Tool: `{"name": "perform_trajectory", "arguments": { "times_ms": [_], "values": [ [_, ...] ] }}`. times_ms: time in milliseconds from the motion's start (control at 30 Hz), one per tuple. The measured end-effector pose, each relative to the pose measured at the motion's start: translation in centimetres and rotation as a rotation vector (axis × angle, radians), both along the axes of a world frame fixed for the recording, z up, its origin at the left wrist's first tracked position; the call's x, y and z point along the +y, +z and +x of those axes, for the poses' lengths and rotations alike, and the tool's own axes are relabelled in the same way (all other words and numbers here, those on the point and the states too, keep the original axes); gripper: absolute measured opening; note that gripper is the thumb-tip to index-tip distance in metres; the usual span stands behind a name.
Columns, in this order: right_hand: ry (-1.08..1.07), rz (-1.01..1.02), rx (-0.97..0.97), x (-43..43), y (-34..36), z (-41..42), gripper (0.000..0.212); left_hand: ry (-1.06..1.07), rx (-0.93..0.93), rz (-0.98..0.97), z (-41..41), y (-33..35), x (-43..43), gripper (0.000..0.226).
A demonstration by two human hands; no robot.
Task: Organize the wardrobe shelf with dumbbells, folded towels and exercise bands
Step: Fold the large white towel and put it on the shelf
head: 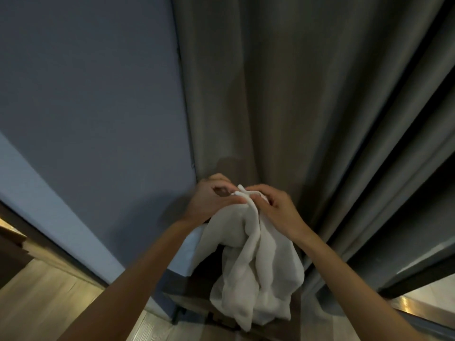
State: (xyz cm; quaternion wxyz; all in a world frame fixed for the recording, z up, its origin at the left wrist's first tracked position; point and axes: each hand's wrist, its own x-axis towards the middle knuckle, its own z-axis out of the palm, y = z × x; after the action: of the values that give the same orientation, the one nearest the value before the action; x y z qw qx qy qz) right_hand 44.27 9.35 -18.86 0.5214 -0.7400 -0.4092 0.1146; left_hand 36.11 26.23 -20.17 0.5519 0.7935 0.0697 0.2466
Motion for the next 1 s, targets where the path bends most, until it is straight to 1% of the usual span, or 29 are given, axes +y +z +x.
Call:
{"name": "perform_trajectory", "arguments": {
  "times_ms": [67,133,200,267,333,433,600,667,767,867,1000],
  "values": [
    [-0.015,0.011,-0.002,-0.1,-0.1,0.1,0.015,-0.015,0.000,0.052,0.2,0.0,0.1,0.017],
    [-0.022,0.019,0.001,-0.2,-0.1,0.1,0.012,-0.081,0.027,-0.022,0.1,0.1,-0.3,0.021],
    [-0.034,0.031,0.008,-0.3,-0.2,0.2,0.010,-0.098,0.056,-0.084,0.3,0.3,-0.7,0.023],
    [-0.054,0.049,0.012,-0.5,-0.4,0.3,0.007,-0.076,0.075,-0.033,0.6,0.4,-0.8,0.019],
    [-0.094,0.072,0.027,-0.5,-0.5,0.3,0.010,-0.096,0.061,-0.027,1.0,0.3,-0.8,0.017],
    [-0.175,0.083,0.012,-0.4,-0.6,0.7,0.020,-0.104,0.045,-0.106,1.6,-0.3,-0.6,0.024],
    [-0.290,-0.072,-0.116,-0.6,-0.7,2.5,0.035,0.030,-0.018,-0.186,2.8,0.3,-0.6,0.030],
    [-0.322,-0.158,-0.160,-1.1,-0.8,3.7,0.036,0.062,-0.055,-0.183,3.7,1.8,0.0,0.032],
    [-0.402,-0.302,-0.176,-2.0,-0.7,5.8,0.031,0.078,-0.105,-0.105,5.2,5.2,1.0,0.034],
    [-0.452,-0.386,-0.224,-2.3,0.1,7.6,0.025,0.107,-0.167,-0.031,6.3,8.7,1.2,0.033],
    [-0.522,-0.524,-0.298,-2.8,1.4,9.3,0.025,0.192,-0.345,0.041,7.6,13.5,1.6,0.035]
  ]
}}
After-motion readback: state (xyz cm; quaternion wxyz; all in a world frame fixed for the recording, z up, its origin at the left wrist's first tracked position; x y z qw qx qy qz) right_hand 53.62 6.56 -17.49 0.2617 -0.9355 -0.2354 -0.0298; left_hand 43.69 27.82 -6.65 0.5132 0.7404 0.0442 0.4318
